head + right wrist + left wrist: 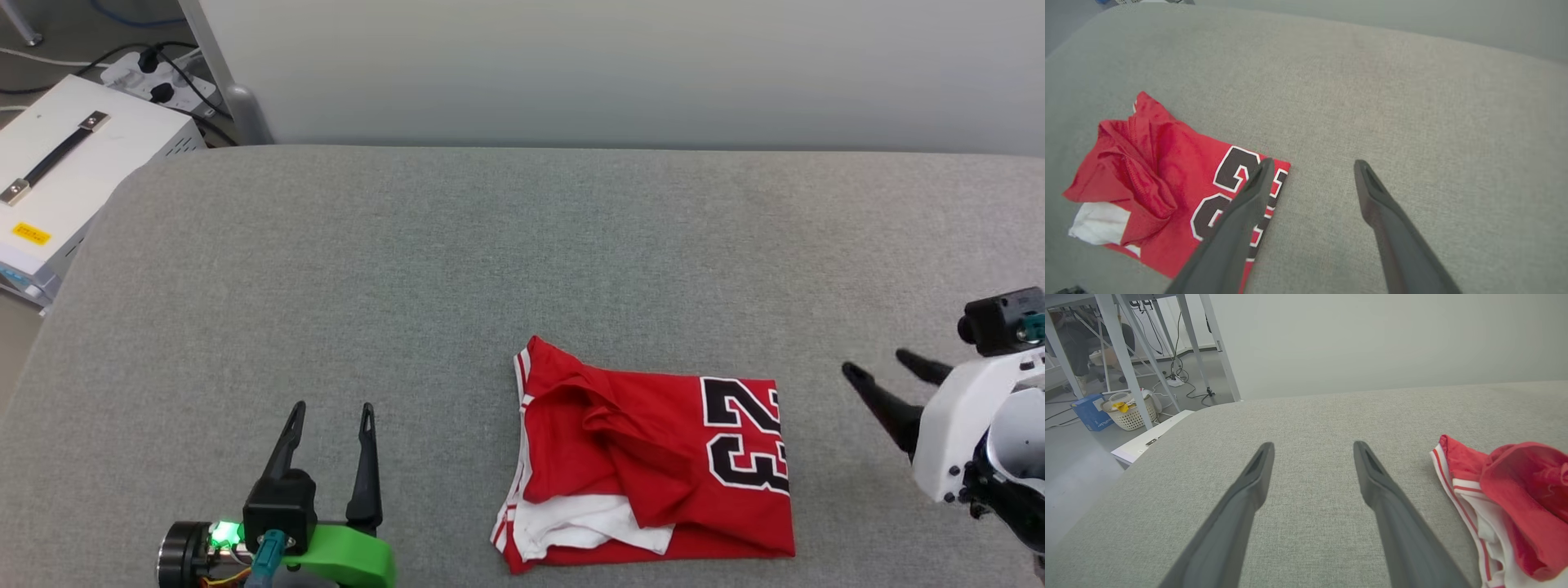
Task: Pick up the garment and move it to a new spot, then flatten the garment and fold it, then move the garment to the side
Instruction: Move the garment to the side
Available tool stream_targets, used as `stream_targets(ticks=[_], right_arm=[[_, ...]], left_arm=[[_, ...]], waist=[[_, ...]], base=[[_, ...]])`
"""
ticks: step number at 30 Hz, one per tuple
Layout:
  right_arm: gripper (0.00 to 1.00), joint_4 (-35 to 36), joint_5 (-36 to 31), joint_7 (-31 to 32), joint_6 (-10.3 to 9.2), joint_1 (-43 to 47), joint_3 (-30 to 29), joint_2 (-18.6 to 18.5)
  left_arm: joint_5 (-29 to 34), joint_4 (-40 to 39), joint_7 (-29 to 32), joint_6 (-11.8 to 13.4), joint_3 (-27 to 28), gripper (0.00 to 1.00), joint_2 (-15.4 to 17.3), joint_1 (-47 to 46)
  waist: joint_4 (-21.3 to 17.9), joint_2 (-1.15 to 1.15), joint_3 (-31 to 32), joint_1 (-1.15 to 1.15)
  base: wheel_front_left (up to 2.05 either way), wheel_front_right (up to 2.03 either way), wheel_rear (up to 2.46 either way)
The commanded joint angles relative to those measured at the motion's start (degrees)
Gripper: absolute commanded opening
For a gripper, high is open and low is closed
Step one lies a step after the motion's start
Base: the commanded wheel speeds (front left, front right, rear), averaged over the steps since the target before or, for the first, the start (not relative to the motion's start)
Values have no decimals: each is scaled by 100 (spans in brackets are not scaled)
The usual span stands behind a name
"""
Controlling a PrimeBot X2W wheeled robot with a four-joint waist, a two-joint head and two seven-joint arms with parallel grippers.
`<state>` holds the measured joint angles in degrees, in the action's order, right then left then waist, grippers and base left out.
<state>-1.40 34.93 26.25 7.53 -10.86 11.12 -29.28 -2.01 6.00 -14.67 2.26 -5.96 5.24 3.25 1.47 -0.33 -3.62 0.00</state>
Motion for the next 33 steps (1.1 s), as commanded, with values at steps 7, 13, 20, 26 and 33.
stream_targets(ticks=[7,13,20,26,33], right_arm=[[100,-229,1546,1598,-4,170,159,-328],[100,-398,2044,1870,-4,230,229,-153],[100,-796,2228,1812,-4,1,538,215],[100,-1190,2282,1687,-4,-105,960,432],[0,-1138,2311,1314,-4,-204,1341,249]], left_arm=[[-16,-12,-33,-70,-111,100,-70,-385],[-15,36,-33,-113,-178,100,-100,-548],[-7,75,-33,-141,-212,100,-120,-691],[10,149,-33,-187,-278,100,-136,-832],[7,192,-33,-165,-234,100,-140,-820]], waist=[[223,33,-436,0],[411,33,-689,0],[531,33,-912,0],[657,33,-984,0],[678,33,-944,0]], base=[[0,0,0],[0,0,0],[0,0,0],[0,0,0],[0,0,0]])
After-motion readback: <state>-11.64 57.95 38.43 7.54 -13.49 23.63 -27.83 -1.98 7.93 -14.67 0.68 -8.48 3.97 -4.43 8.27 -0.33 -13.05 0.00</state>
